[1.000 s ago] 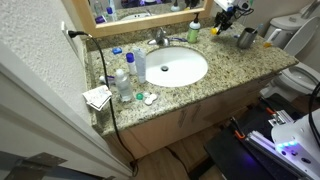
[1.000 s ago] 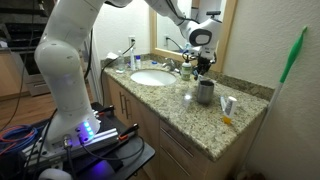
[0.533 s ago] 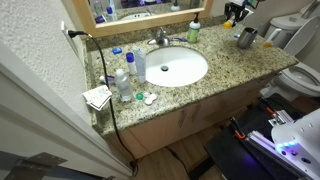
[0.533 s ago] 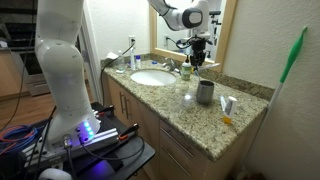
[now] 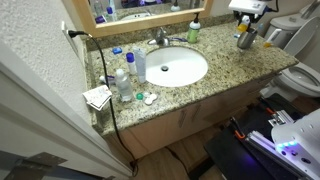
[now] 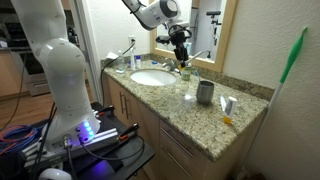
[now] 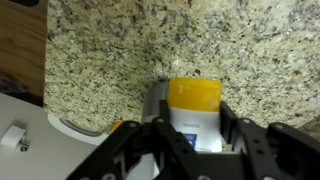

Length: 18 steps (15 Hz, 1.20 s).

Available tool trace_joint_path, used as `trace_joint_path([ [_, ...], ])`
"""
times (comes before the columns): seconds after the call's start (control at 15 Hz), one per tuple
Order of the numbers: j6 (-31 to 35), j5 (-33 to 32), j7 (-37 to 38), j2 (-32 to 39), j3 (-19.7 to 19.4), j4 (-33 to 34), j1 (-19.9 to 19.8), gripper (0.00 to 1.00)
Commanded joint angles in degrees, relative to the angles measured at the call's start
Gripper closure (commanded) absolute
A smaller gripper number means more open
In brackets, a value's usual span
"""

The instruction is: Move the white and yellow tube and put the tube upright on the right side of the counter

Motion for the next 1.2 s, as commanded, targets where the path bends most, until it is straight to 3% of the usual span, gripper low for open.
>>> trace_joint_path([
  [0.0,0.0,0.2,-0.5,-0.8,2.8,-0.7,-2.7,0.51],
  [0.07,0.0,0.2,-0.7,-1.3,2.9,-1.0,-2.9,0.51],
  [0.13,0.8,-3.9,2.5,-1.2,2.9,-1.1,-3.4,0.76],
  [0.4,4.9,-21.5,14.4,-9.6,3.6,-7.1,-6.2,0.76],
  [0.67,2.7,-37.9,27.9,-17.2,4.0,-13.0,-9.7,0.76],
  [0.93,-1.2,-46.1,37.3,-23.3,2.2,-18.9,-13.1,0.76],
  [1.13,-3.9,-46.9,41.9,-21.0,-0.9,-20.1,-14.9,0.76],
])
